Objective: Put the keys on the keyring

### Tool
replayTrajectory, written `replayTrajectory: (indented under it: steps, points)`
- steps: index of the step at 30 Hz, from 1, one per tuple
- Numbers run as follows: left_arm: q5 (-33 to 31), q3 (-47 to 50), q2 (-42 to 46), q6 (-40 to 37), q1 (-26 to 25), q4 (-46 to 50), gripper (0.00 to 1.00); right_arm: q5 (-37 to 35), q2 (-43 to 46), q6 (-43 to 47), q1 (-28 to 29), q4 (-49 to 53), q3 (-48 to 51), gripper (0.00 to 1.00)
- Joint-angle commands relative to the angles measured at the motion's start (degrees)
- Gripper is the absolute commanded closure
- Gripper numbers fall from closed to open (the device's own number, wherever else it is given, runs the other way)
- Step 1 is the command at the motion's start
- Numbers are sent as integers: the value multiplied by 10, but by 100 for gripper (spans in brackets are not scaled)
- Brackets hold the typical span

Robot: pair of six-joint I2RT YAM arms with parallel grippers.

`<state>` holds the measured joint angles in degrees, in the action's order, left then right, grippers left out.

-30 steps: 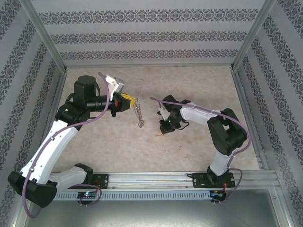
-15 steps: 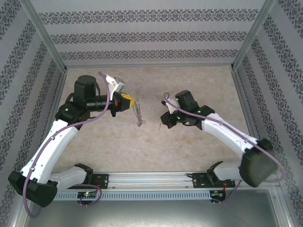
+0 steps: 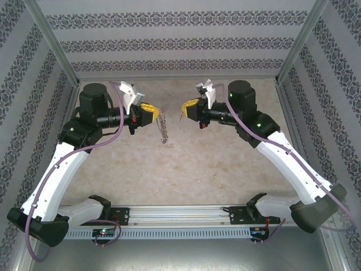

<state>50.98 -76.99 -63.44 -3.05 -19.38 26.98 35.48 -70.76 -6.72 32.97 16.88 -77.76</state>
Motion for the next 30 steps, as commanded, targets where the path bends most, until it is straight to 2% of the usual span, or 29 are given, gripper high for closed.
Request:
replayTrajectory:
  steps: [1, 9, 30]
  points:
    - [22, -27, -1, -22, 5, -1, 100, 8, -16, 1, 24, 12, -43, 100]
    - [14, -45, -2, -43, 5, 30, 100, -57, -35, 60, 75, 69, -101, 100]
    - [-10, -62, -10, -87, -5, 71, 100, -22, -79, 52, 98, 74, -152, 100]
